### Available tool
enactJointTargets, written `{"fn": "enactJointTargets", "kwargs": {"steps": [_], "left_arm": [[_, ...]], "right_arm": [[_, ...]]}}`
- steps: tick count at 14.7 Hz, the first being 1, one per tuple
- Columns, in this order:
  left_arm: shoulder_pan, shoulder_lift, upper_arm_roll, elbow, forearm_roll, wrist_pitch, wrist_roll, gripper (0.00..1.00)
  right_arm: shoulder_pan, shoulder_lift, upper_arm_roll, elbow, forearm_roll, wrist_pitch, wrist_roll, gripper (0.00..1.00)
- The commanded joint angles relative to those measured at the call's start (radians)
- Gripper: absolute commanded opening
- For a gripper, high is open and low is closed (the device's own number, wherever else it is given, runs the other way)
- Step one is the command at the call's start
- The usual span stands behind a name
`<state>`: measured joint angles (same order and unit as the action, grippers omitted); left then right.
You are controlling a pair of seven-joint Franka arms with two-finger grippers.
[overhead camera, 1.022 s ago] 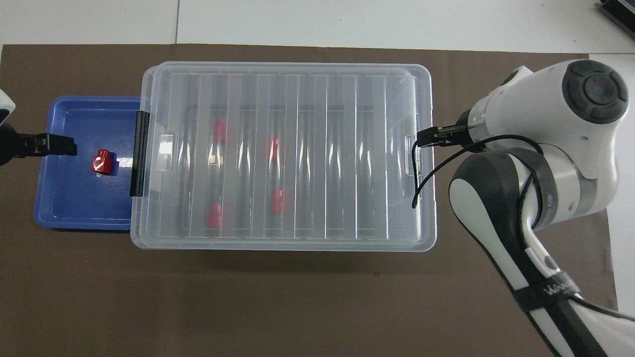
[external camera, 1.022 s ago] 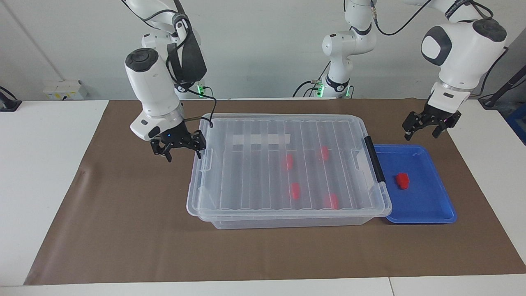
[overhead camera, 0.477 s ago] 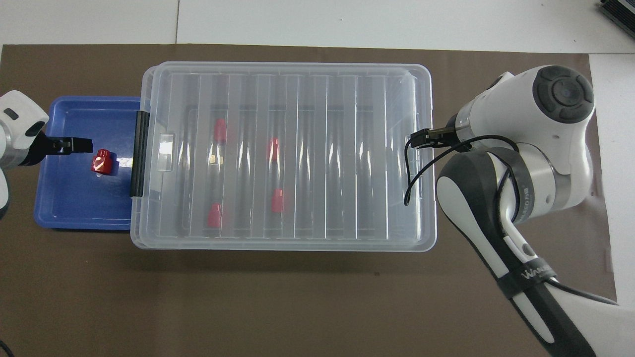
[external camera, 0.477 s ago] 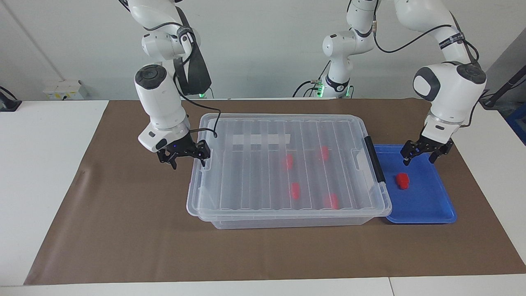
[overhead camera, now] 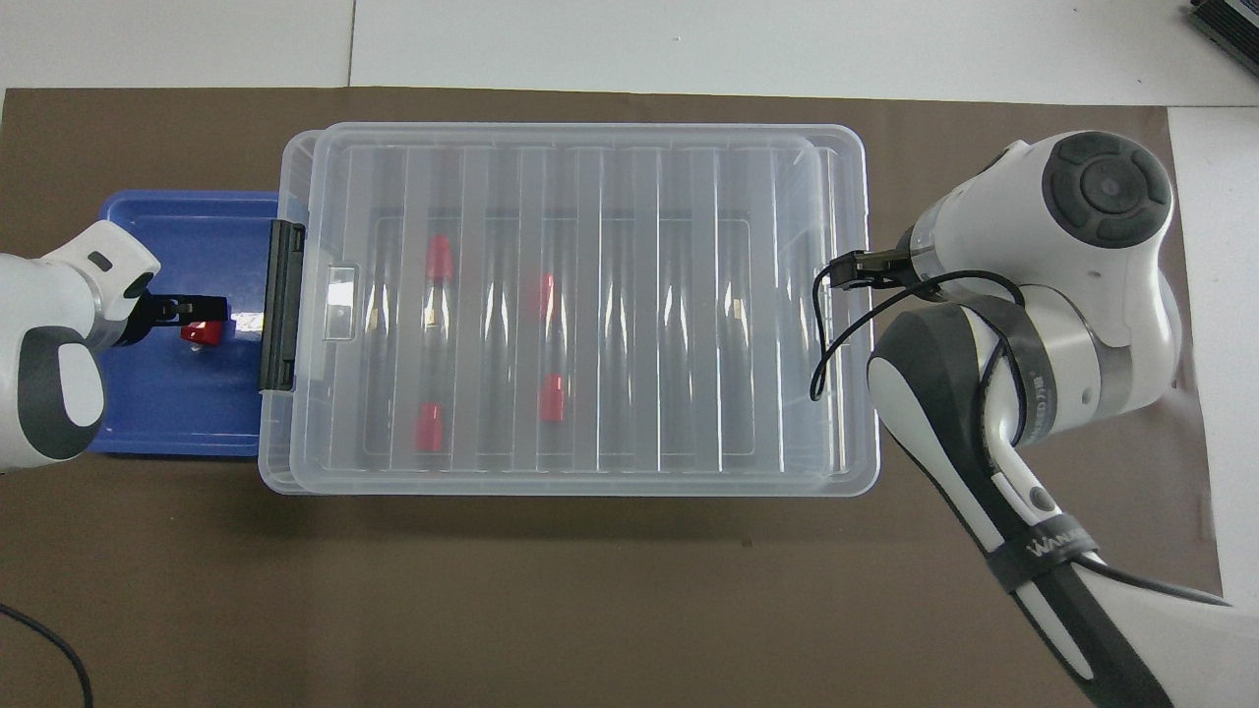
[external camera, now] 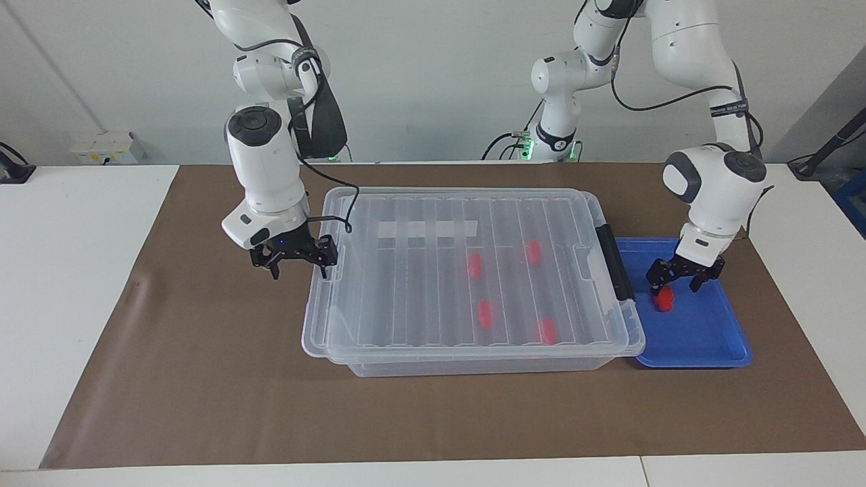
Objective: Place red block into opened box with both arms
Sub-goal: 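Slide the lid away with the right gripper while the left gripper grasps the block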
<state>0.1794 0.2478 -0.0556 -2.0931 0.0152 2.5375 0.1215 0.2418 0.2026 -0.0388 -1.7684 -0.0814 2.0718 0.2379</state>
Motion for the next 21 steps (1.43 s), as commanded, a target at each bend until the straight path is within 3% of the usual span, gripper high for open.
{"fn": "enactJointTargets", "kwargs": {"steps": [1,8,9,14,15,18,21], "left_arm": [[0.032,0.002,-0.007,-0.038,0.009,0.038,0.012,1.00],[0.019,0.005,-0.007,-0.047,0.009,0.056,0.007,0.97],[0.014,0.007,-0.007,-0.047,0.009,0.063,0.003,0.90],[0.014,0.008,-0.007,-0.044,0.009,0.066,-0.033,0.07],[0.014,0.008,-0.007,-0.041,0.009,0.063,-0.033,0.00],[0.008,0.008,-0.007,-0.013,0.009,0.044,-0.037,0.00],[0.006,-0.004,-0.010,0.124,0.009,-0.180,-0.040,0.00]], "right_arm": [[-0.025,-0.003,0.000,-0.005,-0.046,-0.010,0.021,1.00],[-0.068,-0.003,-0.001,0.003,-0.072,-0.032,0.012,1.00],[-0.073,-0.003,-0.001,0.003,-0.072,-0.032,0.011,1.00],[-0.095,-0.005,-0.003,0.003,-0.099,-0.047,0.006,1.00],[-0.096,-0.005,-0.003,0.004,-0.100,-0.051,0.000,1.00],[-0.117,-0.005,-0.003,0.004,-0.109,-0.059,-0.031,1.00],[-0.133,-0.008,-0.004,0.007,-0.115,-0.067,-0.063,1.00]]}}
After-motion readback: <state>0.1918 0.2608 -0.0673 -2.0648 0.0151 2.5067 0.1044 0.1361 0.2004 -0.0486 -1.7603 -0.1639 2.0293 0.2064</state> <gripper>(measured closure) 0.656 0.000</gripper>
